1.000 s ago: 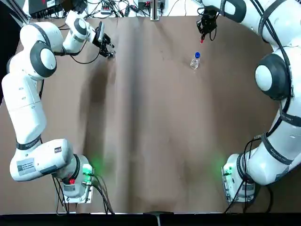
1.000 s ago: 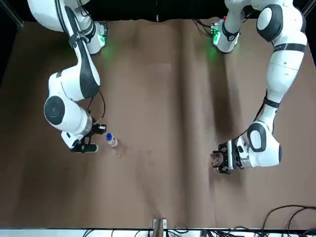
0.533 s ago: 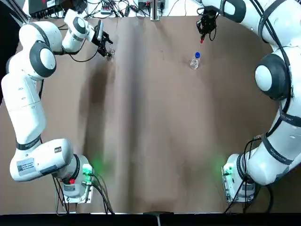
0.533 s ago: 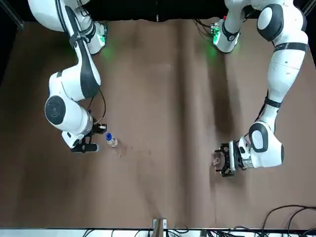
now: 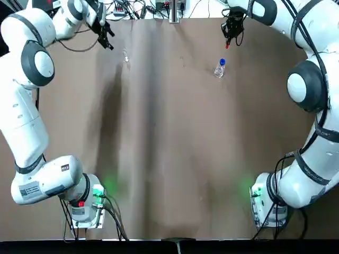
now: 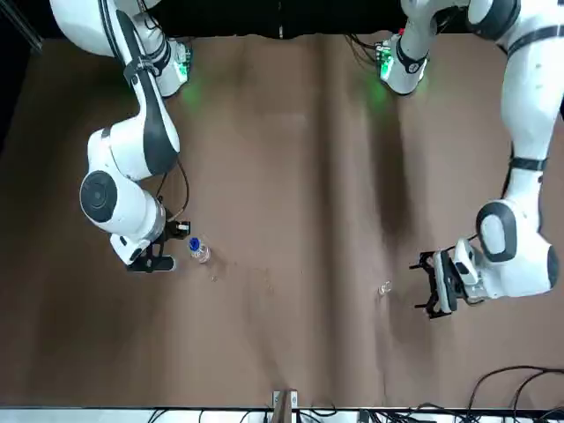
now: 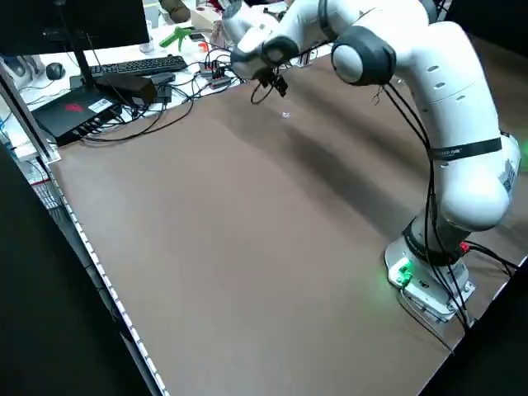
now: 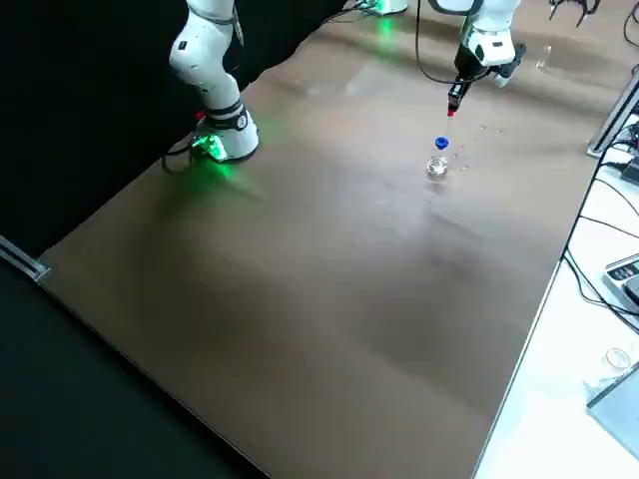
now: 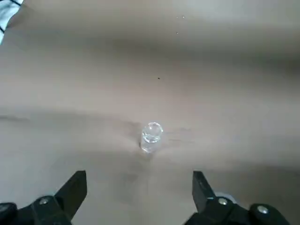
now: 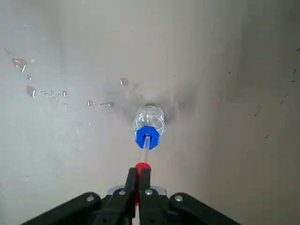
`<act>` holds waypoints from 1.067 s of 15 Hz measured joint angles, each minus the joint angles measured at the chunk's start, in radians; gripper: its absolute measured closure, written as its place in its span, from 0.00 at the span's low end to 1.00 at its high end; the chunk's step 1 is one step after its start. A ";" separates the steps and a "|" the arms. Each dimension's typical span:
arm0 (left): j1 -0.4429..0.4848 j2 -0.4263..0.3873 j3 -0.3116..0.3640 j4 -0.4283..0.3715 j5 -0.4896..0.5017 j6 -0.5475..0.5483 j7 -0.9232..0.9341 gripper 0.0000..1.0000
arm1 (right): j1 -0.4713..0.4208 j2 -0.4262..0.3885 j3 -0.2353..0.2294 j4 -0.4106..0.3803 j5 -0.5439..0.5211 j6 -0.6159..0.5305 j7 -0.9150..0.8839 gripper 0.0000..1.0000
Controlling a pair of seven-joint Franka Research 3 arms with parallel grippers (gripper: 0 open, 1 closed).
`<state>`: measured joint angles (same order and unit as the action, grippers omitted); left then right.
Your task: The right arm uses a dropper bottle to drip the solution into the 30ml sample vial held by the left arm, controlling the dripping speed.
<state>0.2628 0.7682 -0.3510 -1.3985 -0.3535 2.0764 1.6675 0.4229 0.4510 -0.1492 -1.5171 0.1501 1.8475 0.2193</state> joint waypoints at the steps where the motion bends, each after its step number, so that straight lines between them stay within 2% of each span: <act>1: -0.004 -0.036 -0.003 0.001 0.038 -0.028 -0.072 0.00 | 0.000 0.000 0.000 0.000 0.000 0.000 0.000 0.96; 3: -0.016 -0.112 -0.013 0.002 0.094 -0.095 -0.239 0.00 | 0.000 -0.001 0.000 0.001 0.000 0.001 0.000 0.96; 4: -0.031 -0.175 -0.028 0.001 0.129 -0.152 -0.405 0.00 | 0.000 -0.002 -0.001 0.002 0.000 0.001 0.000 0.96; 5: -0.044 -0.200 -0.038 0.000 0.152 -0.170 -0.489 0.00 | 0.000 -0.002 -0.001 0.002 0.000 0.001 0.000 0.96; 11: -0.182 -0.318 -0.055 -0.001 0.305 -0.210 -0.997 0.00 | 0.000 -0.002 -0.001 0.002 0.000 -0.017 -0.001 0.96; 16: -0.212 -0.378 -0.057 -0.003 0.354 -0.301 -1.355 0.00 | 0.000 -0.002 0.000 0.000 0.000 -0.025 -0.001 0.96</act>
<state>0.0512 0.3898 -0.4078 -1.4012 0.0008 1.7751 0.3125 0.4229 0.4493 -0.1496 -1.5173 0.1501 1.8223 0.2180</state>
